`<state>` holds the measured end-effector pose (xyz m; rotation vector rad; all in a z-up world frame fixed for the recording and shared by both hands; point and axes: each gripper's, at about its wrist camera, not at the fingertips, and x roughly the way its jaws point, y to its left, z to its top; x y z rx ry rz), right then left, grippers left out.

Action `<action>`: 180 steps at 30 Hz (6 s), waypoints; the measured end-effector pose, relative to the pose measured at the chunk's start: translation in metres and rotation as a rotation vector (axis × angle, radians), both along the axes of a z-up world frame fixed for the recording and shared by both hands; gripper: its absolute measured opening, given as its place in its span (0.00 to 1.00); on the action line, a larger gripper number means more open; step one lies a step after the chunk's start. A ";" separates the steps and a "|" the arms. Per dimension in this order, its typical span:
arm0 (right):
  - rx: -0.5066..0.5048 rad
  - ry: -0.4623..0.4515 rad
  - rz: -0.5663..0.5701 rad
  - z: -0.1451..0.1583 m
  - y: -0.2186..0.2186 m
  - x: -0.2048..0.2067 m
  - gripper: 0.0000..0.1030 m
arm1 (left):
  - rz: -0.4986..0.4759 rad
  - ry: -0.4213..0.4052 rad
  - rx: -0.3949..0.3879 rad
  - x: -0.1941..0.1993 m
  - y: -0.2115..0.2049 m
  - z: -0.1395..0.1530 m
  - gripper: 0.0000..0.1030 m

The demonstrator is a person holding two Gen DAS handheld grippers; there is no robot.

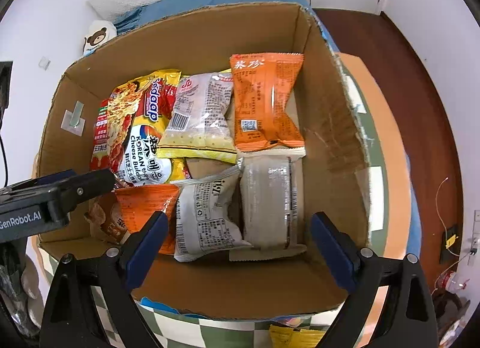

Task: Organize snacks
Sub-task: 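Open both tools to release the bags and lift away from the box, then grasp the yellow chip bag with right tool while left grasps red candy piece, then carry both items over the box and lower them inside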

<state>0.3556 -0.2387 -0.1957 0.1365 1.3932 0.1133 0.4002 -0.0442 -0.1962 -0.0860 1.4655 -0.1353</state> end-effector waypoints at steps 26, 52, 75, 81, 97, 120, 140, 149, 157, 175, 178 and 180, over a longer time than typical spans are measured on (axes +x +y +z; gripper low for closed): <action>-0.039 -0.339 -0.001 0.139 -0.011 -0.094 0.95 | 0.011 -0.386 0.032 -0.104 0.005 0.133 0.90; -0.008 -0.336 -0.053 0.163 -0.041 -0.189 0.98 | 0.035 -0.470 0.048 -0.202 0.005 0.146 1.00; 0.051 0.116 -0.089 -0.088 -0.041 -0.206 0.66 | -0.015 -0.119 0.352 -0.213 0.076 -0.037 1.00; 0.061 0.111 -0.009 -0.083 -0.010 -0.204 0.65 | -0.172 -0.105 0.395 -0.171 0.058 -0.050 1.00; 0.078 0.154 0.081 -0.098 0.027 -0.214 0.63 | -0.019 0.062 0.104 -0.173 0.107 -0.083 0.39; 0.112 0.214 0.119 -0.121 0.065 -0.219 0.64 | 0.292 0.200 -0.140 -0.227 0.137 -0.106 0.43; 0.249 0.064 0.066 -0.034 0.041 -0.221 0.54 | 0.024 0.000 -0.193 -0.227 0.067 0.009 0.40; 0.265 -0.192 0.072 0.095 0.004 -0.137 0.54 | -0.078 -0.182 -0.227 -0.135 0.034 0.114 0.41; 0.128 -0.211 0.076 0.086 -0.001 -0.027 0.54 | -0.089 -0.132 -0.077 -0.029 0.025 0.091 0.41; 0.109 -0.005 0.081 -0.006 0.029 0.060 0.93 | 0.033 0.052 -0.003 0.028 0.051 0.002 0.66; 0.072 0.002 0.081 -0.009 0.029 0.059 0.94 | 0.035 0.019 0.002 0.027 0.050 0.005 0.74; 0.053 -0.004 0.082 -0.009 0.029 0.057 0.95 | 0.039 -0.011 0.008 0.027 0.049 0.007 0.82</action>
